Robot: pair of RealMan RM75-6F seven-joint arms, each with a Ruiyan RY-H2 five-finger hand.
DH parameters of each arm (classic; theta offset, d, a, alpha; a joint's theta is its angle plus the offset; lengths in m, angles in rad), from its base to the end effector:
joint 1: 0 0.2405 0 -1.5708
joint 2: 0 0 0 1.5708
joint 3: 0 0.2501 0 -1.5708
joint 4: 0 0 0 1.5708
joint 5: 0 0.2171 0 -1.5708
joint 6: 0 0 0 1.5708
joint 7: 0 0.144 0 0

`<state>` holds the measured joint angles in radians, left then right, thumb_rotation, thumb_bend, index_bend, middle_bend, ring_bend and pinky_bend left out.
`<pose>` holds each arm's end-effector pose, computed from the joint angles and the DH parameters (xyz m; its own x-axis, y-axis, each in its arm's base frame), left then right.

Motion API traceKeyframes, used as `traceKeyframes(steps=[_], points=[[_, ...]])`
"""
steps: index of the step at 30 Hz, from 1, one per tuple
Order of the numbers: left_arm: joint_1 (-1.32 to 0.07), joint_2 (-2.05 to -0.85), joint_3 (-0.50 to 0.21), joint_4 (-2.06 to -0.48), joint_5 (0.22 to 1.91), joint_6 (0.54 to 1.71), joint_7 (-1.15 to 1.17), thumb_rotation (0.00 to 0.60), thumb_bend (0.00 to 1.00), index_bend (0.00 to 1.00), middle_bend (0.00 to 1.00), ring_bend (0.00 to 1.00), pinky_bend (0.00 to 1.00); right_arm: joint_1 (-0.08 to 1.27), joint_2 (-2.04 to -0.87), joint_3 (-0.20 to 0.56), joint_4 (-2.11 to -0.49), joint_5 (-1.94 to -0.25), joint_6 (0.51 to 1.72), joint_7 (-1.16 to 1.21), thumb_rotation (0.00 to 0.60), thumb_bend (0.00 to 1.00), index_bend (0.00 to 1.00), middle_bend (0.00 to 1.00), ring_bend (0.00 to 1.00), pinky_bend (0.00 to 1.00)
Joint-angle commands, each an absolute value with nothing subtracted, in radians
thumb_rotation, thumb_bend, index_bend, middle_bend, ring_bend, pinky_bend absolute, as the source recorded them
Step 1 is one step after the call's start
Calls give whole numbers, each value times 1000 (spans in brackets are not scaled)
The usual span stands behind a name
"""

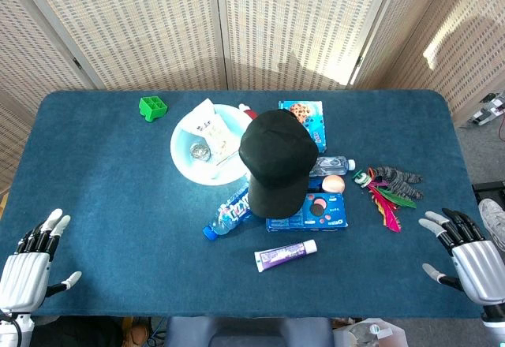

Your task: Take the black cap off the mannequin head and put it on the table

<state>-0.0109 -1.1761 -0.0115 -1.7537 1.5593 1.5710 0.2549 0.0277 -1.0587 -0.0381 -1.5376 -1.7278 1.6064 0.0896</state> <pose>-0.2759 0.1495 0.1263 0.4498 -0.0137 0.8930 0.8931 0.0023 -0.4498 -0.3075 -0.1425 0.1656 0.4363 -0.0049 0.8998 -0.8853 -0.1812 0.4283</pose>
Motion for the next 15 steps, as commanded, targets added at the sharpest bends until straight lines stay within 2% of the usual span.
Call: traceKeyframes(steps=[1, 15], points=[[-11, -1177, -11, -1753, 1558, 1569, 253, 600, 42, 64, 17, 93, 132, 28, -1058, -37, -1540, -1728, 1606, 88, 600, 106, 254, 210, 103, 142], [-34, -1188, -20, -1732, 1598, 1567, 217, 600, 42, 67, 17, 134, 152, 20, -1040, -26, -1552, -1729, 1635, 78, 600, 106, 254, 210, 103, 142]])
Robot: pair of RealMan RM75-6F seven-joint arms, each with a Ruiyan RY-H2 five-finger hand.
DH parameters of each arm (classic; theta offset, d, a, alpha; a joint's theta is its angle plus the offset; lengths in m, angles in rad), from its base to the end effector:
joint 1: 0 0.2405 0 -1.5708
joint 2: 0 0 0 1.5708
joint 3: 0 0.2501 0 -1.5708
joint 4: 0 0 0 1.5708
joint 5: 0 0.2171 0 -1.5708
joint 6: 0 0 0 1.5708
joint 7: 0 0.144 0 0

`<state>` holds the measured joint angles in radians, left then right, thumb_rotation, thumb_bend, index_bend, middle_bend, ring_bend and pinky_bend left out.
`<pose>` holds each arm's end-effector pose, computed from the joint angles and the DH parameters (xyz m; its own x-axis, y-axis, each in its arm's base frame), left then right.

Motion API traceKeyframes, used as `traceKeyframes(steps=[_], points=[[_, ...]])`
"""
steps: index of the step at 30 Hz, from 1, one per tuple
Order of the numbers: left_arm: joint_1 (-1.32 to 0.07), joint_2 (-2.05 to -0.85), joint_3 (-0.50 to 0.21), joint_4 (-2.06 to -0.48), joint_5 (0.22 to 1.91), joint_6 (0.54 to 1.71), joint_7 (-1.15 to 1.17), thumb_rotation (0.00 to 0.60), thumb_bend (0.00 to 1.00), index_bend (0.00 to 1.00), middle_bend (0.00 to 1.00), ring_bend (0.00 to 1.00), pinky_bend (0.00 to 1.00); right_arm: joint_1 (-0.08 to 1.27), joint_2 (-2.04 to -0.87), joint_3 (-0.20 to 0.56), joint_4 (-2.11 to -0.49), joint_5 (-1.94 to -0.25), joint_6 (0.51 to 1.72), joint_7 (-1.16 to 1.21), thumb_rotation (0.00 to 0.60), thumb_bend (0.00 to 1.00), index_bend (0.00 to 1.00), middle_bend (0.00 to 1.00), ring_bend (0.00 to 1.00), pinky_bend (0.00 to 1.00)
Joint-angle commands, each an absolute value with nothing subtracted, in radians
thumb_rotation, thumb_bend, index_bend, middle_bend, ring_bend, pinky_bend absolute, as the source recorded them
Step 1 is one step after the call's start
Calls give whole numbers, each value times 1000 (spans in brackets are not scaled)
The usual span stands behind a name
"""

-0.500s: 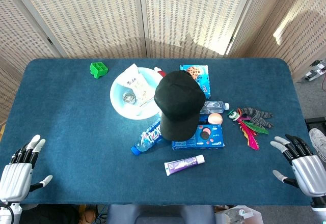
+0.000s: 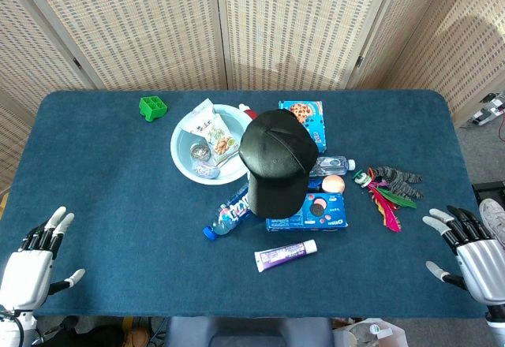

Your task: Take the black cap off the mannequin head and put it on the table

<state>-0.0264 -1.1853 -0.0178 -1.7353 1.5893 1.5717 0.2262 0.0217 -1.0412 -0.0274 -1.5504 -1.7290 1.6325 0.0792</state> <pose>-0.2717 0.1550 0.1247 0.4315 -0.0342 0.9014 0.9006 -0.0405 -0.4327 -0.3043 -0.1428 0.1742 0.4451 0.0306 0.8950 -0.8784 -0.1793 0.4430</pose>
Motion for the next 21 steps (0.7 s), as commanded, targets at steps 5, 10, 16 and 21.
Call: traceKeyframes(steps=[5, 10, 16, 21], points=[[-73, -1198, -26, -1722, 1641, 1540, 185, 600, 42, 90, 64, 216, 293, 19, -1037, -25, -1554, -1731, 1639, 77, 600, 106, 254, 210, 103, 142], [-126, -1217, -39, -1717, 1675, 1497, 159, 600, 42, 108, 262, 409, 542, 18, -1037, -24, -1555, -1734, 1643, 76, 600, 106, 254, 210, 103, 142], [-234, -1269, -63, -1701, 1715, 1391, 124, 600, 43, 136, 665, 710, 881, 11, -1035, -26, -1553, -1733, 1650, 77, 600, 106, 254, 210, 103, 142], [-316, -1365, -94, -1657, 1721, 1330, 115, 600, 43, 204, 903, 937, 1000, 7, -1036, -28, -1553, -1732, 1651, 76, 600, 106, 254, 210, 103, 142]])
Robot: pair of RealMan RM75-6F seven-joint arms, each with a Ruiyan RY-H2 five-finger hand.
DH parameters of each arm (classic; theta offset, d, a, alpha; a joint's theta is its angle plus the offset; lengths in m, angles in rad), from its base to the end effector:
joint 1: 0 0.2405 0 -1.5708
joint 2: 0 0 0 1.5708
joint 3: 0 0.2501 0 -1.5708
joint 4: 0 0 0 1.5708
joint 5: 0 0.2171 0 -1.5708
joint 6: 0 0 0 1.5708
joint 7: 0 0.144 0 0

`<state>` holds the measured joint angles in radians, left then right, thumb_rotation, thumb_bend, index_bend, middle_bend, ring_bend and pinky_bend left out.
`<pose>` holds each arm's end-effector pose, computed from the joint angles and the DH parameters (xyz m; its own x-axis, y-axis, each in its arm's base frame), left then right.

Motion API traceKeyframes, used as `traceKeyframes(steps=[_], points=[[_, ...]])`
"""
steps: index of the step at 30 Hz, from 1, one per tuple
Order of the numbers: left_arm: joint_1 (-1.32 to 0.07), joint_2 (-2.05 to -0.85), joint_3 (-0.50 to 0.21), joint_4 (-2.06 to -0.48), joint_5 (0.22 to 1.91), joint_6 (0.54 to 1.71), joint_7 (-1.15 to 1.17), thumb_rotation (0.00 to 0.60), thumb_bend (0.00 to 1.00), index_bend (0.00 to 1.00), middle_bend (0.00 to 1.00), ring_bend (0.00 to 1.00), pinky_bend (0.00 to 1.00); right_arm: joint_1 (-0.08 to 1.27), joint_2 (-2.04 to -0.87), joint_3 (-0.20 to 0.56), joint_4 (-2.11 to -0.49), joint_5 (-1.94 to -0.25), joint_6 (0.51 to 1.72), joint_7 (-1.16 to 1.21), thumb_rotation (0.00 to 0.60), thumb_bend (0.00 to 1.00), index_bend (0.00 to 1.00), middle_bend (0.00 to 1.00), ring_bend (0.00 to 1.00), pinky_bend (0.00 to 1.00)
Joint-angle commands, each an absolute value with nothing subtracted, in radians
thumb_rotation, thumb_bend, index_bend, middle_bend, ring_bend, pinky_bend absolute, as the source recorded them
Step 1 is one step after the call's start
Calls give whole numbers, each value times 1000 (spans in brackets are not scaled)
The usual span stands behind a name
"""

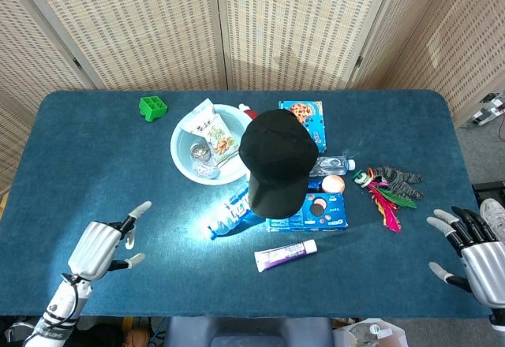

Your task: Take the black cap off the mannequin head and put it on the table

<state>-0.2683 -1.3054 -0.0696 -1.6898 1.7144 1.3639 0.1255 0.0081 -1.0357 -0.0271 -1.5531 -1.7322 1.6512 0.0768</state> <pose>-0.2042 0.2179 0.0690 0.3157 0.0325 0.9483 0.8688 -0.4117 -0.2751 -0.3042 -0.1385 0.1778 0.4468 0.0433 0.8936 -0.8778 -0.1718 0.4473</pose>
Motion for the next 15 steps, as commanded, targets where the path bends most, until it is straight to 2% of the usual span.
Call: traceKeyframes(steps=[1, 11, 15], points=[[-331, -1388, -101, -1643, 1723, 1325, 113, 600, 43, 218, 916, 949, 1000, 7, -1036, -28, -1553, -1732, 1650, 76, 600, 106, 254, 210, 103, 142], [-477, -1613, -150, -1450, 1772, 1309, 68, 600, 43, 355, 970, 996, 1000, 1, -1034, -28, -1555, -1721, 1648, 71, 600, 106, 254, 210, 103, 142], [-525, -1684, -165, -1389, 1766, 1297, 65, 600, 43, 370, 975, 1000, 1000, 2, -1035, -27, -1555, -1717, 1641, 69, 600, 106, 254, 210, 103, 142]])
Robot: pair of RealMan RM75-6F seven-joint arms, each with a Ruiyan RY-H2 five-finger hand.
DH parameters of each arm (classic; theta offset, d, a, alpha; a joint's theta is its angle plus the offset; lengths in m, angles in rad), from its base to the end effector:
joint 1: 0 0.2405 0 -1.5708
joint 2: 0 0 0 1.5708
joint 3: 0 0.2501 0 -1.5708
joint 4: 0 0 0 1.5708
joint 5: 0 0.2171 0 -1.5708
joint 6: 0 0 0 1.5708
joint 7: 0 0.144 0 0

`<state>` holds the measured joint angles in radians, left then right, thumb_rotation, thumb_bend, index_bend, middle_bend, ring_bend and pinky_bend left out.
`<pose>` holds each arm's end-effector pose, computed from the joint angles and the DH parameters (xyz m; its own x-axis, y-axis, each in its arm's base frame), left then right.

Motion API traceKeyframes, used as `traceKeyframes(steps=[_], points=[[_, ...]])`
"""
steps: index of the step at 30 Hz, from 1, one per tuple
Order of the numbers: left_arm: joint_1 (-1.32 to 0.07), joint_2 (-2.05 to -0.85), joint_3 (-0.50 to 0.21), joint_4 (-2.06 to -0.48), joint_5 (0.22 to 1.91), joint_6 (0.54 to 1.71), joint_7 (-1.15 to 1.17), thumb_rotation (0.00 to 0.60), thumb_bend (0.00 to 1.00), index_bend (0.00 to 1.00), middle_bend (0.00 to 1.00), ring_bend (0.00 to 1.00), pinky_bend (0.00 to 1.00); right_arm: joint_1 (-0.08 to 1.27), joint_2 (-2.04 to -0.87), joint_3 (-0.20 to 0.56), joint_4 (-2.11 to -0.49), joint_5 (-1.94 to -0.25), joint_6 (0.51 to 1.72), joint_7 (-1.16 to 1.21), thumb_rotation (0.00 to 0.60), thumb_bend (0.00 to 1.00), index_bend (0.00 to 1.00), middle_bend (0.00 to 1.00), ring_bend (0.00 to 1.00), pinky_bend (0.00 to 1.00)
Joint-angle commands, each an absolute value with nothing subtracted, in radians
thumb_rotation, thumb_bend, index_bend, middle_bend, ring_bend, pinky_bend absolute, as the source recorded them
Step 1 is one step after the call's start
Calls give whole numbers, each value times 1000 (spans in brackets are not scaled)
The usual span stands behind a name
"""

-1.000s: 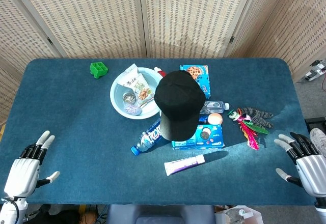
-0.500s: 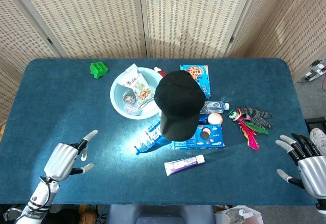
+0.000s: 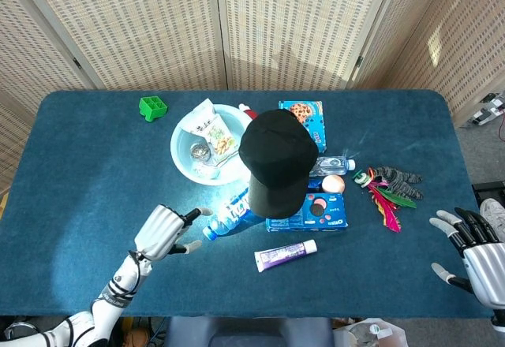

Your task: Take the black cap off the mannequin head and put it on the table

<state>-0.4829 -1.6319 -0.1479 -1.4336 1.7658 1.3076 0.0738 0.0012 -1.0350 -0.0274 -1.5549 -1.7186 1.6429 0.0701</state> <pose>-0.1355 0.2660 -0.0078 0.2180 -0.0019 0.9760 0.7740 -0.6087 -0.1740 -0.3072 -0.1367 0.1778 0.4541 0.0340 0.8903 -0.8782 -0.1514 0.4537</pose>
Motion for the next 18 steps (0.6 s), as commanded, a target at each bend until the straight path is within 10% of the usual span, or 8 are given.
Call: traceKeyframes(steps=[1, 18], points=[[-535, -1698, -168, -1378, 1762, 1290, 67, 600, 43, 372, 975, 1000, 1000, 2, -1035, -26, -1555, -1716, 1640, 69, 600, 106, 254, 210, 103, 142], [-657, -1941, -208, -1169, 1681, 1283, 91, 600, 42, 416, 975, 1000, 1000, -9, -1022, -25, -1561, -1696, 1637, 66, 600, 106, 254, 210, 106, 142]])
